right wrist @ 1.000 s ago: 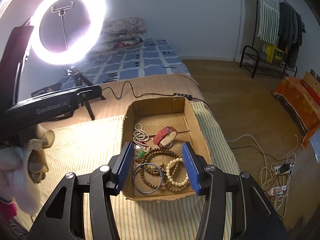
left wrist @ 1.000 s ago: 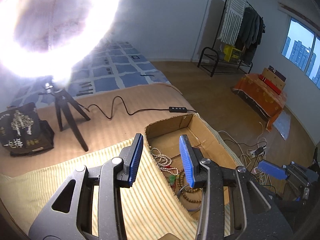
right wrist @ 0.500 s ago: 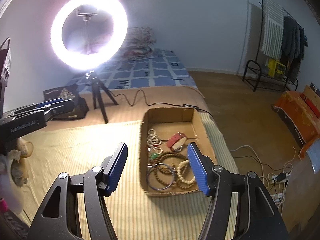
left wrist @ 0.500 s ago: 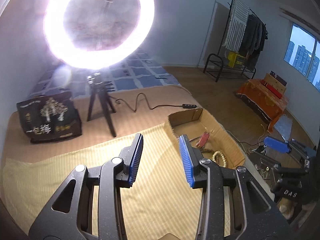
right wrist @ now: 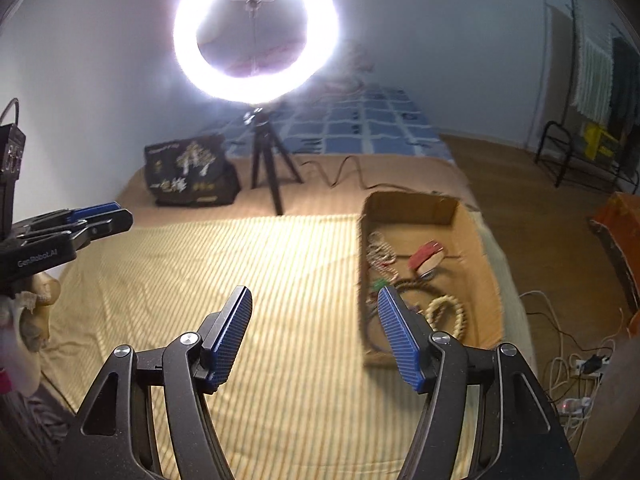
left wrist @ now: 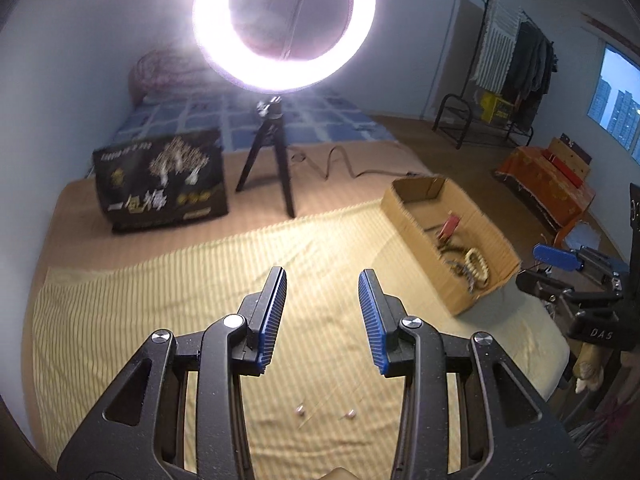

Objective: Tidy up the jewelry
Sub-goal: 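Move both tools back over the cloth toward the two pearl stud earrings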

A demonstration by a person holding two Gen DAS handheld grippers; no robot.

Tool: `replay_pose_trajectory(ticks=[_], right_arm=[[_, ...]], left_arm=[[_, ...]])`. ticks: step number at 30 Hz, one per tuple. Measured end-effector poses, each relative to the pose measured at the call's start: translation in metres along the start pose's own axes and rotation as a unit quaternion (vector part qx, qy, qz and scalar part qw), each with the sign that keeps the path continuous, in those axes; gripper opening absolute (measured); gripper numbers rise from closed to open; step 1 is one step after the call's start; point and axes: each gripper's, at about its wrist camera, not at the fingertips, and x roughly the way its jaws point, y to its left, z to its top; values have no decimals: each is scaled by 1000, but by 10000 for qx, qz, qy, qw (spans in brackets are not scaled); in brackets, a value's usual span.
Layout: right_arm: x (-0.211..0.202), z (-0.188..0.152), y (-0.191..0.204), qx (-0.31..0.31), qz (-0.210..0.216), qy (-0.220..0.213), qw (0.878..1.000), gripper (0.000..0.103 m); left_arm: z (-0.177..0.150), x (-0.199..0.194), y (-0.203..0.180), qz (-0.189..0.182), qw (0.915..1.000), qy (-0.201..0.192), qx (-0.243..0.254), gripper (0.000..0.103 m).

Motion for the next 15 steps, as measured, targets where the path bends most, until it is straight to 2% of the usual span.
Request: replay_pose_trajectory(ticks=[7,15], right_arm=[[10,-26,30,-231,231,40,9995,65],[39,-59,67,-726,589,536,9942,65]], left_arm=[[-34,3,18,8,9996,283,-46,38],[-67,20,24,-118,9978,644,30,38]])
